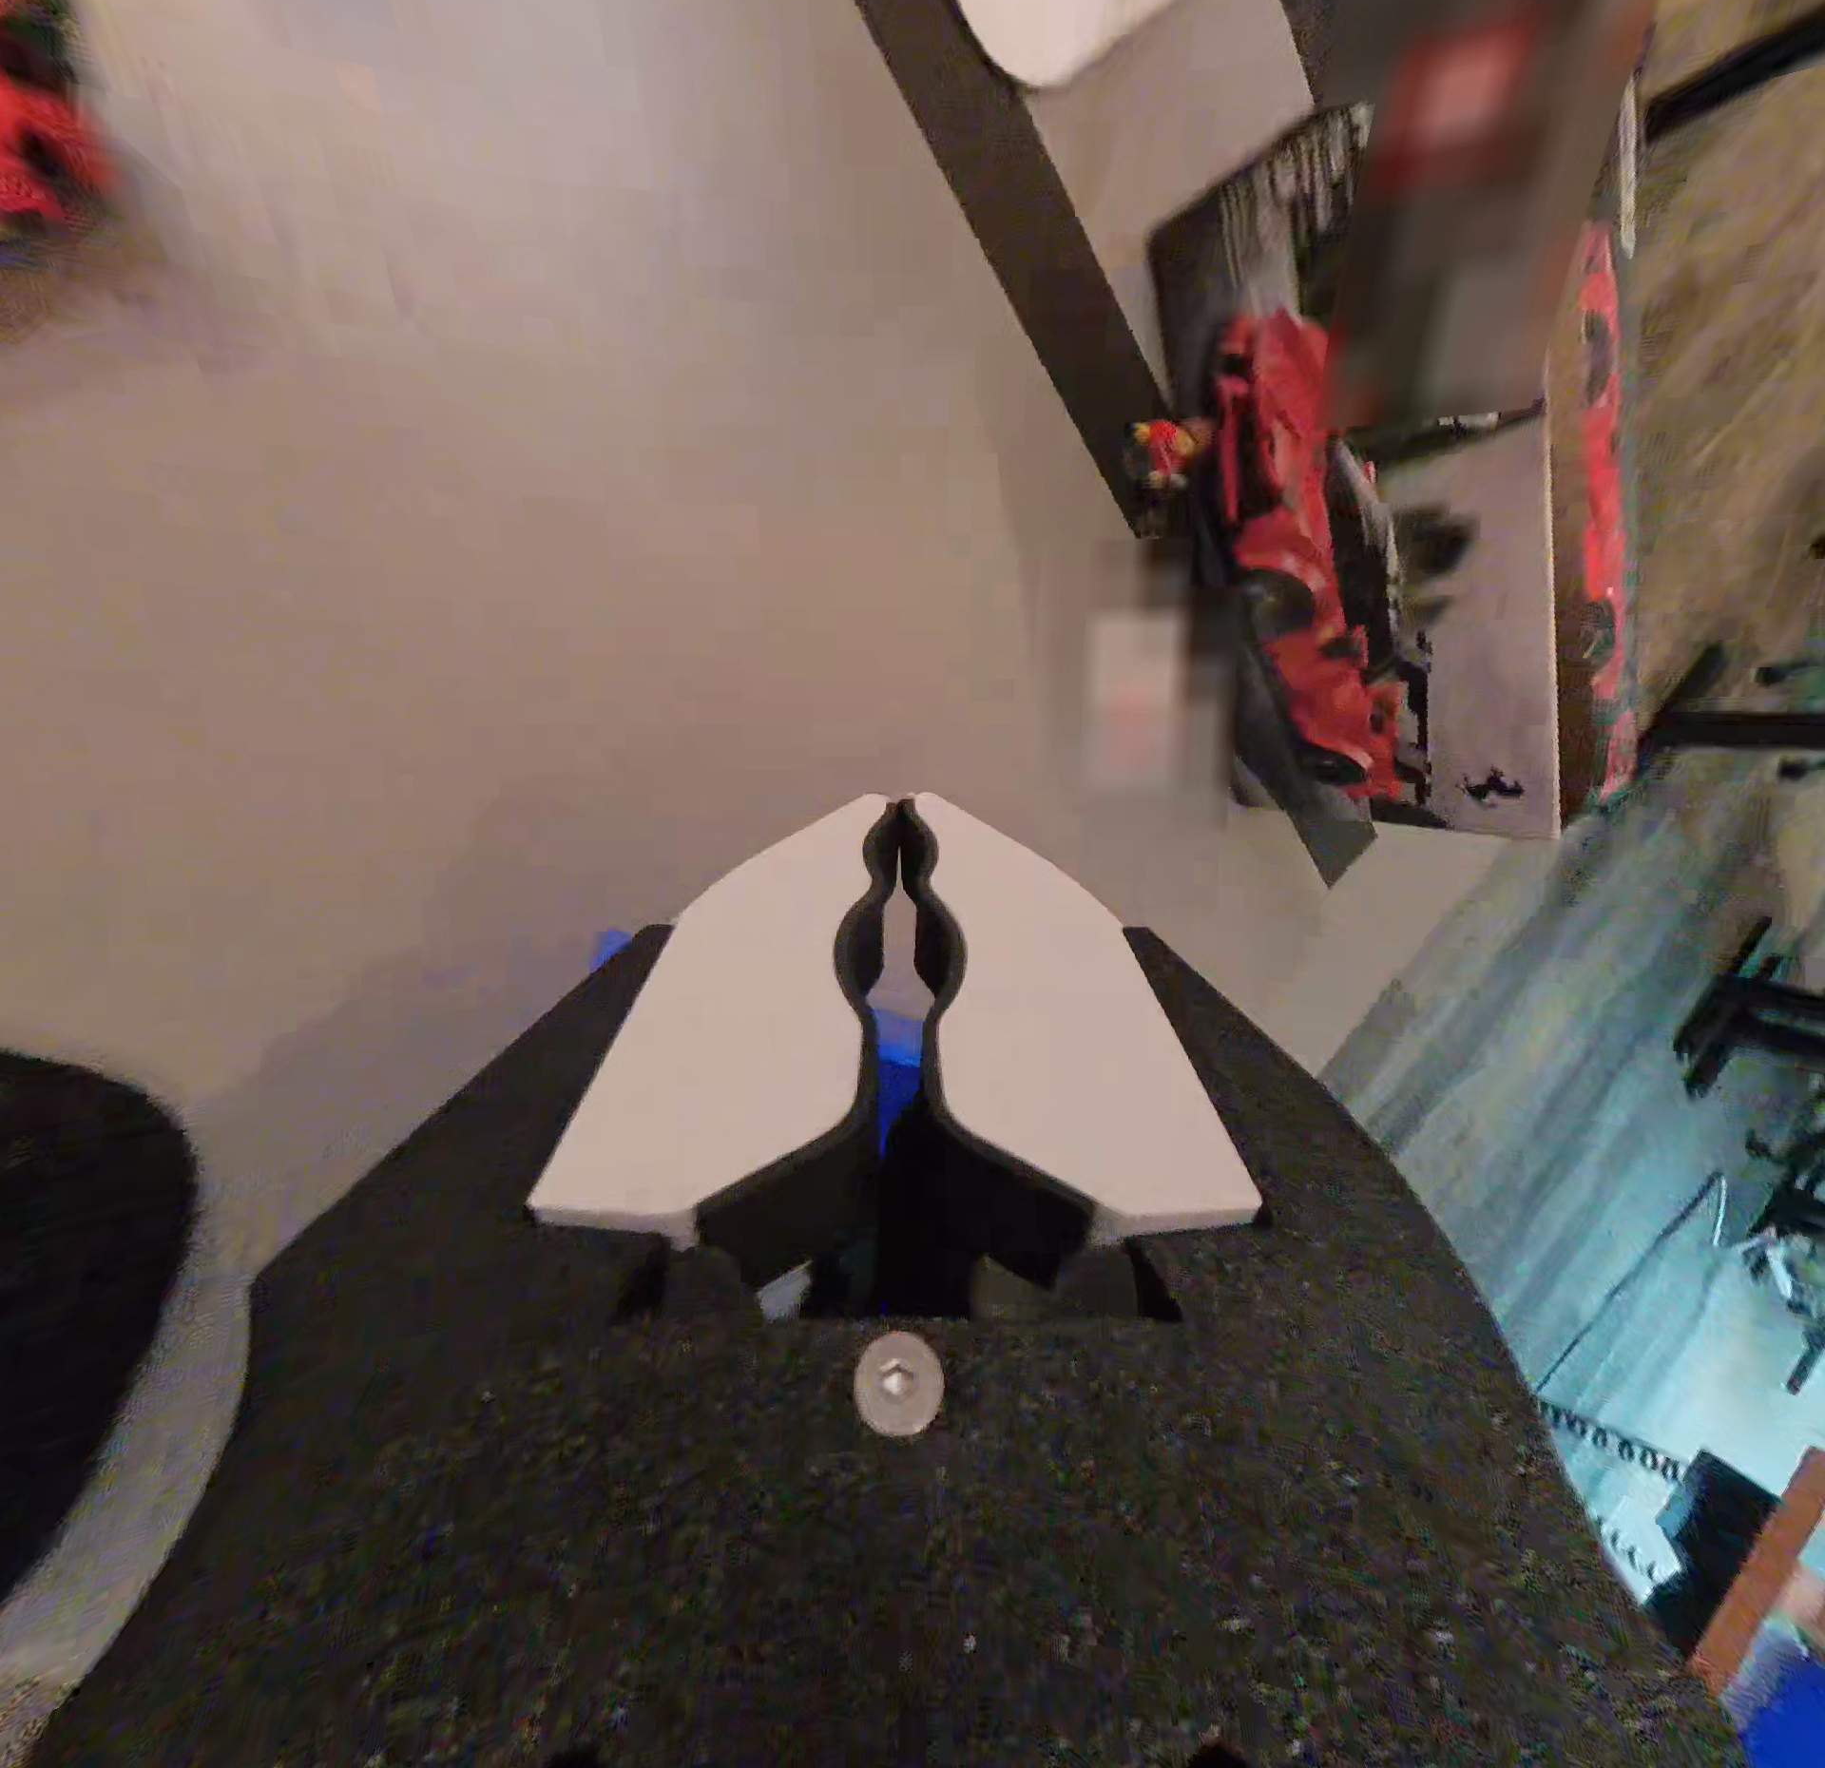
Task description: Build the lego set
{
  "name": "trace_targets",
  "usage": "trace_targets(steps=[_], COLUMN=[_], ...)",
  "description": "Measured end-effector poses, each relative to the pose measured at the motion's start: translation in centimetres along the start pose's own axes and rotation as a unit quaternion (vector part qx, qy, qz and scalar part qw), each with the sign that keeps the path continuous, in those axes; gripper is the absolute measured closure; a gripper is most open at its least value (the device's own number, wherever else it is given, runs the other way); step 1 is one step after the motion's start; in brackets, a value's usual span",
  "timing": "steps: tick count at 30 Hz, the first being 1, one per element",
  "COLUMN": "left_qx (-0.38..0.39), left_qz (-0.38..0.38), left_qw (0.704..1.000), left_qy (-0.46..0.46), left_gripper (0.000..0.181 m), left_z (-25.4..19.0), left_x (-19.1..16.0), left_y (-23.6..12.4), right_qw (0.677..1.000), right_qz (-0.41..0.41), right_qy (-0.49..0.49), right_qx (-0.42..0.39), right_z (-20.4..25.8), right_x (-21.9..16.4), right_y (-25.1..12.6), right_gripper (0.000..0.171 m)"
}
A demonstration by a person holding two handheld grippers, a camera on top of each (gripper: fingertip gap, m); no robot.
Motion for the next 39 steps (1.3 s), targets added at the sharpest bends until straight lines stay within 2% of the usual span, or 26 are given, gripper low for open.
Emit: trace_targets(steps=[3, 6, 11, 14, 16, 19, 24, 25, 26, 27, 30, 31, 33, 39], left_qx=[0.050, 0.083, 0.112, 0.112, 0.103, 0.092, 0.058, 0.053, 0.049, 0.046, 0.042, 0.042, 0.044, 0.045], left_qz=[-0.021, -0.029, -0.026, -0.028, -0.034, -0.024, -0.016, -0.018, -0.020, -0.022, -0.026, -0.028, -0.033, -0.046], left_qw=[0.998, 0.994, 0.986, 0.984, 0.987, 0.992, 0.998, 0.998, 0.999, 0.999, 0.998, 0.998, 0.997, 0.997], left_qy=[-0.024, -0.071, -0.123, -0.135, -0.122, -0.082, -0.023, -0.011, 0.000, 0.010, 0.033, 0.038, 0.044, 0.039], left_gripper=[0.181, 0.181, 0.181, 0.181, 0.181, 0.181, 0.181, 0.181, 0.181, 0.181, 0.181, 0.181, 0.181, 0.180], left_z=[2.1, 4.6, 7.4, 7.9, 7.7, 7.0, 5.2, 4.7, 4.3, 3.8, 2.8, 2.6, 2.3, 2.6], left_x=[-0.7, -2.1, -4.0, -4.0, -3.5, -2.8, -2.0, -1.9, -1.9, -1.9, -2.2, -2.2, -2.2, -2.4], left_y=[-1.3, -2.4, -3.1, -2.7, -2.3, -1.6, -0.6, -0.6, -0.7, -0.7, -1.3, -1.5, -1.9, -2.4], right_qw=[0.997, 0.991, 0.989, 0.987, 0.986, 0.988, 0.963, 0.956, 0.959, 0.962, 0.958, 0.958, 0.957, 0.949], right_qz=[0.068, 0.128, 0.137, 0.153, 0.157, 0.146, 0.130, 0.131, 0.124, 0.108, 0.083, 0.088, 0.104, 0.133], right_qy=[0.023, 0.034, 0.035, 0.037, 0.027, 0.002, -0.109, -0.143, -0.167, -0.170, -0.150, -0.162, -0.202, -0.181], right_qx=[-0.016, -0.029, -0.043, -0.028, -0.044, 0.043, 0.209, 0.221, 0.194, 0.183, 0.232, 0.221, 0.181, 0.221], right_z=[-5.6, -9.1, -11.9, -11.9, -11.4, -8.6, 1.6, 3.4, 4.5, 5.0, 5.1, 4.8, 3.8, 2.7], right_x=[-0.6, -1.4, -0.9, -0.5, -0.2, 0.9, 2.2, 2.3, 2.4, 2.6, 3.2, 3.3, 3.2, 3.1], right_y=[7.8, 14.7, 20.8, 22.6, 22.7, 20.9, 15.8, 14.9, 14.1, 13.3, 11.7, 11.7, 11.8, 14.9], right_gripper=[0.171, 0.171, 0.171, 0.171, 0.171, 0.171, 0.171, 0.171, 0.171, 0.159, 0.122, 0.115, 0.108, 0.093])
Point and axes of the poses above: each gripper's, where its closed fingertips meet, y out along the fingers, x out of its top, z = x × y across the jaws, the point moved 10 cm from there along -y, back along the fingers, and after that the axes turned 12 degrees about z, right-handed, at the moved point
